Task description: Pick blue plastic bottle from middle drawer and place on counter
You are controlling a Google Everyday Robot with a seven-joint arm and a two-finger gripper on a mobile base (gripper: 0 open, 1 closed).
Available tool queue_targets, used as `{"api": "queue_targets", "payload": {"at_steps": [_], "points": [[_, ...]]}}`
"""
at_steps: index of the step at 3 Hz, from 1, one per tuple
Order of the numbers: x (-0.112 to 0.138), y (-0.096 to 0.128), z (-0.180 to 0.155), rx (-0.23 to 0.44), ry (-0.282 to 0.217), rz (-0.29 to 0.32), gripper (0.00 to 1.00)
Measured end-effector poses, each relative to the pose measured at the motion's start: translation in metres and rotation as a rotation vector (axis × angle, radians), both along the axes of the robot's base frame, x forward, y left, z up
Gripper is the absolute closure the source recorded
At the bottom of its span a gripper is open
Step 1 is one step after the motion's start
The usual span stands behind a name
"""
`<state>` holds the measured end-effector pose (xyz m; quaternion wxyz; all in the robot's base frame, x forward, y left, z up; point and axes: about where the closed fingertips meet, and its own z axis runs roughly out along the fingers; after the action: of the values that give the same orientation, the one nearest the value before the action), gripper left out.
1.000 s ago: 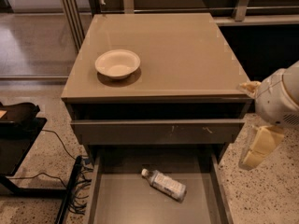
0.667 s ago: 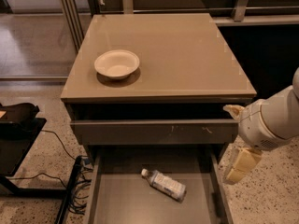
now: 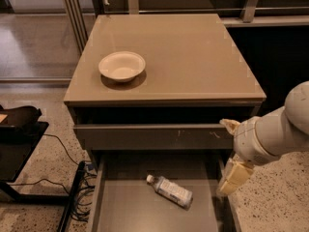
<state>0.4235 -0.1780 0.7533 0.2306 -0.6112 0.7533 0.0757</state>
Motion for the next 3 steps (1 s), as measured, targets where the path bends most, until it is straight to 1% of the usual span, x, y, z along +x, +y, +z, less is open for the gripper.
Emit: {"api": "queue_targets", "payload": {"at_steps": [1,2,3], "points": [[0.013,0.017,-0.053,0.111,-0.006,-0.021,0.00],[0.028,0.027,-0.110,0.195,-0.006,-0.063,0.00],[0.037,0.039,-0.167,0.242,0.032,-0.093,0.00]]}}
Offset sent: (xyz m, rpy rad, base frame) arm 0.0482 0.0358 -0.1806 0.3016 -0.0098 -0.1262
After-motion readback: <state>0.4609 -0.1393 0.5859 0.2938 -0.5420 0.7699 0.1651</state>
